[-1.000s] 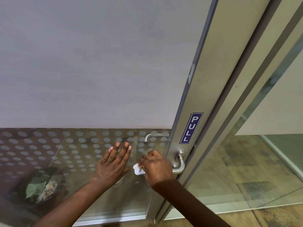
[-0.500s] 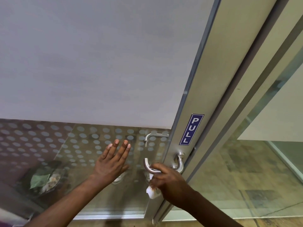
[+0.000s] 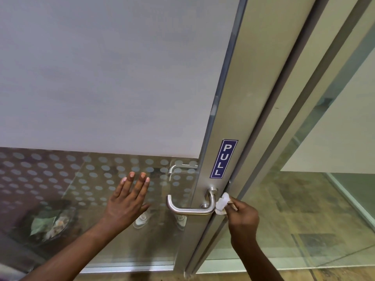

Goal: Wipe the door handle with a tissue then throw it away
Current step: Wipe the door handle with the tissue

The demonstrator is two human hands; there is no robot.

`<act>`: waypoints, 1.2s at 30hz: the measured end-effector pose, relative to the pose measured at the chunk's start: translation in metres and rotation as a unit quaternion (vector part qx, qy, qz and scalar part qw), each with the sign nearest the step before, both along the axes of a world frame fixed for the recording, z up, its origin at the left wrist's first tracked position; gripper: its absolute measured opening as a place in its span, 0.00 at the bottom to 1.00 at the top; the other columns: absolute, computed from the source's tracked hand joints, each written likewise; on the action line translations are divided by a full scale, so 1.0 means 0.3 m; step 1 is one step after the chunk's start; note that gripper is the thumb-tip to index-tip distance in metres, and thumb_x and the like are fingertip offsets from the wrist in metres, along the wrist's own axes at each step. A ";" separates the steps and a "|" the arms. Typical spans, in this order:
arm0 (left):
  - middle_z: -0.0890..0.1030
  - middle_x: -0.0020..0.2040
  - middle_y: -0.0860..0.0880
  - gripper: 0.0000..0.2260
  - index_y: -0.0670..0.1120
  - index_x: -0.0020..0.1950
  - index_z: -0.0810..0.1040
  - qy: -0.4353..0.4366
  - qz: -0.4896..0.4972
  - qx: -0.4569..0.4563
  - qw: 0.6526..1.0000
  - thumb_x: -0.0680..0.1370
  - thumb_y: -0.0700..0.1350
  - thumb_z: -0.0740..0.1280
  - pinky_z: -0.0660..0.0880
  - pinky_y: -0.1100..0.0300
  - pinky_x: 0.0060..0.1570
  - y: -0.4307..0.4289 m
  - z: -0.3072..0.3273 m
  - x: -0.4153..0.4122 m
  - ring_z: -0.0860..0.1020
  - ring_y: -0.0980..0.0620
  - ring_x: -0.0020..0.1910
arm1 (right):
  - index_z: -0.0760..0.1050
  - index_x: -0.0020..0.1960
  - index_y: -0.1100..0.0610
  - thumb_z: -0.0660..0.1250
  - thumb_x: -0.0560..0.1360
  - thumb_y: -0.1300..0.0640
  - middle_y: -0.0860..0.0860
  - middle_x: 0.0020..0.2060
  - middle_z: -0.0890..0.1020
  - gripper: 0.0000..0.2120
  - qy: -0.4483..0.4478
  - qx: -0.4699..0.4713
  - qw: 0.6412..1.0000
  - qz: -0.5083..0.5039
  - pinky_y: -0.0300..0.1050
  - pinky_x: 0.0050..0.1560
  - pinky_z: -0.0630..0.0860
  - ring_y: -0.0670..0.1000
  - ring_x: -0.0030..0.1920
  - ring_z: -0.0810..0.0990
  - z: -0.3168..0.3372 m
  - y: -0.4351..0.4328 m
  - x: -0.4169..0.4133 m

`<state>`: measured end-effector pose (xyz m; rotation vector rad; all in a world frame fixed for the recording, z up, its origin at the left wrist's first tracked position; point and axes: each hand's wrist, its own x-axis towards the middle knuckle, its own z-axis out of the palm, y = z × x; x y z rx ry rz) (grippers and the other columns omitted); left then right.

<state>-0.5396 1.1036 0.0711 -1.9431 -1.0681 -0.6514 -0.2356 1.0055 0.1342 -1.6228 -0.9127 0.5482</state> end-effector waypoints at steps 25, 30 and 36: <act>0.48 0.80 0.41 0.34 0.40 0.79 0.52 -0.005 0.028 -0.018 0.999 0.81 0.62 0.49 0.45 0.47 0.77 0.016 -0.046 -0.005 0.48 0.38 0.78 | 0.82 0.41 0.65 0.60 0.71 0.79 0.52 0.29 0.83 0.15 0.467 -0.039 0.883 0.019 0.36 0.32 0.80 0.52 0.33 0.79 -0.052 -0.046 -0.171; 0.46 0.80 0.41 0.34 0.40 0.79 0.50 -0.001 0.039 -0.034 0.999 0.81 0.63 0.46 0.44 0.47 0.77 0.005 -0.038 -0.002 0.47 0.39 0.78 | 0.75 0.44 0.68 0.55 0.74 0.80 0.59 0.43 0.81 0.14 0.607 -0.029 0.794 0.019 0.43 0.35 0.84 0.60 0.45 0.79 -0.043 -0.060 -0.292; 0.44 0.80 0.41 0.32 0.40 0.79 0.47 0.002 0.036 -0.039 0.999 0.82 0.61 0.43 0.44 0.47 0.76 -0.019 -0.006 0.006 0.45 0.38 0.78 | 0.72 0.62 0.70 0.57 0.70 0.81 0.65 0.55 0.81 0.22 0.655 -0.041 0.746 0.114 0.42 0.40 0.84 0.63 0.56 0.79 -0.046 -0.038 -0.380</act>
